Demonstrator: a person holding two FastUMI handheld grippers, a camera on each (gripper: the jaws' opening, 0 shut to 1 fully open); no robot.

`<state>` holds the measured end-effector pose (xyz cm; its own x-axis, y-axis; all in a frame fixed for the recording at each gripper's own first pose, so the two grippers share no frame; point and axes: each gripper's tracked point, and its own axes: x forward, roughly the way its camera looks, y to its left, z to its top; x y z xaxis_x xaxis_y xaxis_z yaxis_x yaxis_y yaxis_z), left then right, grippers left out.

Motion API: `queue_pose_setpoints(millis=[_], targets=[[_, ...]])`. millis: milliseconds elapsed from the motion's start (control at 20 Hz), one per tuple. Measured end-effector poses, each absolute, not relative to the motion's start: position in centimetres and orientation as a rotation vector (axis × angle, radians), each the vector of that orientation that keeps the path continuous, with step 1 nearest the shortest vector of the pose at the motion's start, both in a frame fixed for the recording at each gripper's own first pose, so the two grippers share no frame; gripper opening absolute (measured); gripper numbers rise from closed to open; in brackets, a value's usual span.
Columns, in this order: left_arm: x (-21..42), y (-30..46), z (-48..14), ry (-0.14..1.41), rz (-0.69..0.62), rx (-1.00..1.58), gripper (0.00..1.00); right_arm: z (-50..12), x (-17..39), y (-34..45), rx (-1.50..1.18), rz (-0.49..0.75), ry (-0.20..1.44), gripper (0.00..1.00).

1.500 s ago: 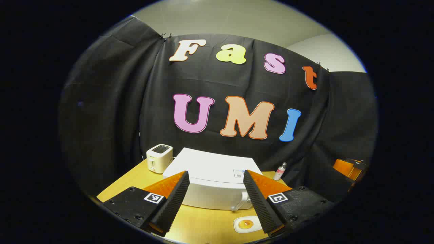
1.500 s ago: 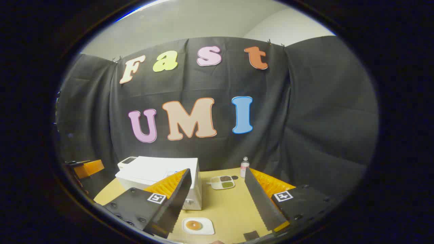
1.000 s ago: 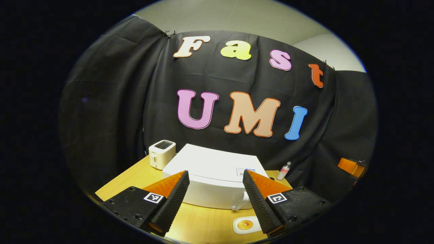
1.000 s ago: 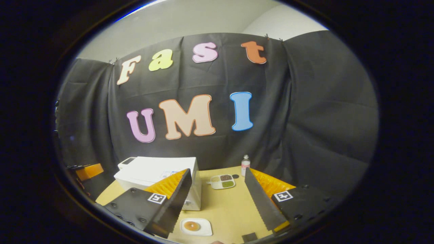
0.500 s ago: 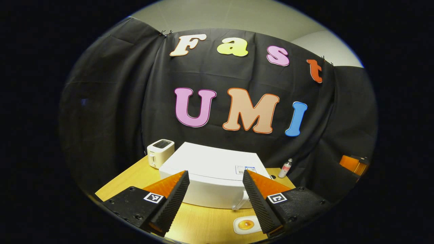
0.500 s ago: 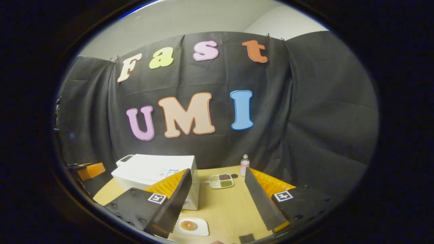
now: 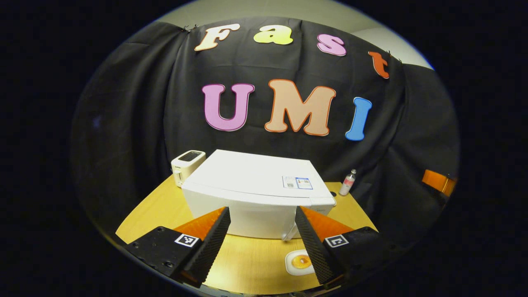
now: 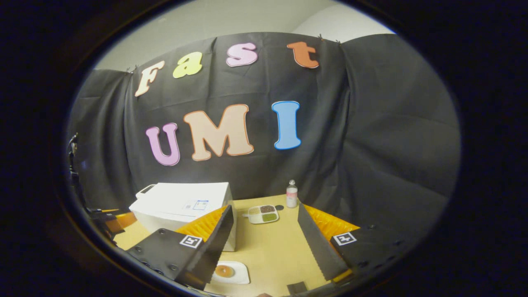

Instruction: Open the microwave oven with the left hand, put the food in, and close the microwave oven.

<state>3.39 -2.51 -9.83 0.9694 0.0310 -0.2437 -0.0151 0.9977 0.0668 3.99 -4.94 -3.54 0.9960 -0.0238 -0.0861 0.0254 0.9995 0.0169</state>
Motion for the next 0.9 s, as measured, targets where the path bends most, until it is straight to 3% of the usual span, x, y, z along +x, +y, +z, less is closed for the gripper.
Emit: queue_pose_setpoints(millis=[50,100,700,750,900], targets=[[3.4,-2.8,-10.8,0.276,0.009,0.071,0.95,-3.8,4.0,-5.2,0.025,-0.031,0.092,0.99],[3.4,-3.1,-12.1,0.312,-0.007,0.075,0.95,-4.0,4.0,-5.4,0.032,-0.035,0.098,0.92],[6.4,-5.6,-24.1,0.597,-0.119,0.092,0.96,-5.2,2.6,-6.7,0.030,-0.101,0.125,0.92],[6.7,-5.7,-25.0,0.613,-0.124,0.102,1.00,-5.4,2.4,-6.6,0.039,-0.100,0.129,0.92],[8.1,-5.9,-28.1,0.665,-0.138,0.148,0.96,-6.0,2.2,-6.2,0.067,-0.102,0.137,0.92]])
